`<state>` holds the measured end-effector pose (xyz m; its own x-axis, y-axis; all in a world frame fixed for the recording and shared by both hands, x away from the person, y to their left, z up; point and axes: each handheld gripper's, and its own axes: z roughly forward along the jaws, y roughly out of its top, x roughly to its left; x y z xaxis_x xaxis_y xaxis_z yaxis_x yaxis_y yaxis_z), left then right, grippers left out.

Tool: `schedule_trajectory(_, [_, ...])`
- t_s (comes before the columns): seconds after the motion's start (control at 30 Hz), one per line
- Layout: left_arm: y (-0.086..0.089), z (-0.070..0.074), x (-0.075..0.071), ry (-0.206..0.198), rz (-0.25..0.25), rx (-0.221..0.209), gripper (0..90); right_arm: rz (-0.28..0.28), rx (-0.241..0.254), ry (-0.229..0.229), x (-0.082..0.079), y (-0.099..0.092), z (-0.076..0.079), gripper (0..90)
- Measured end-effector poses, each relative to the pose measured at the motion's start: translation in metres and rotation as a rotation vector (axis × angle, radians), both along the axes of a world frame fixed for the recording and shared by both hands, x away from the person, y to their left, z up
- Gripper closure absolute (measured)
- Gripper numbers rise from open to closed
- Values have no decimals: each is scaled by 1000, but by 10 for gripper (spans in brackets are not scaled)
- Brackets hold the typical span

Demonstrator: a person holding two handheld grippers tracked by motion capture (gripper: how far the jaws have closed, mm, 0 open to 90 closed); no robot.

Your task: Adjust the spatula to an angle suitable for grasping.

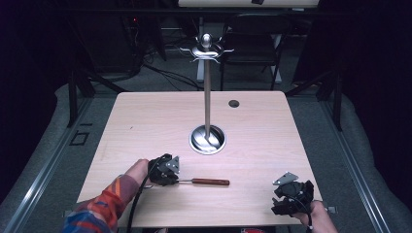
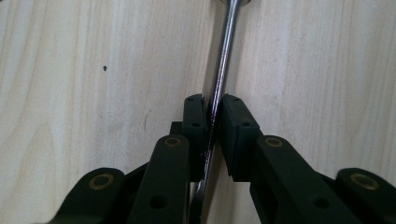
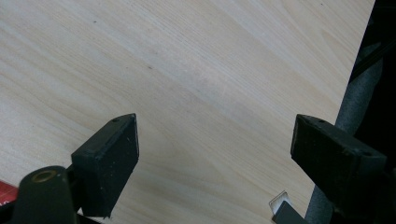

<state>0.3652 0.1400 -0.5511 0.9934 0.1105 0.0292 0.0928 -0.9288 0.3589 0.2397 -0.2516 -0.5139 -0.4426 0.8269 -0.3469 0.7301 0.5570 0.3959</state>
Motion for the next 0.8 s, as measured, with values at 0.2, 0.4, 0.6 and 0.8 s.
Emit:
schedule_trajectory(0.2, [3,0,1,-10,12,10,836,-1,0,0,0,0,0,149])
schedule_trajectory(0.4, [3,1,2,-5,13,26,836,0,-1,0,0,0,0,149])
schedule_trajectory(0.6, [6,2,3,9,33,32,836,1,3,1,0,0,0,149])
schedule_trajectory(0.8, [6,4,3,41,78,-19,789,4,-2,4,0,0,0,149])
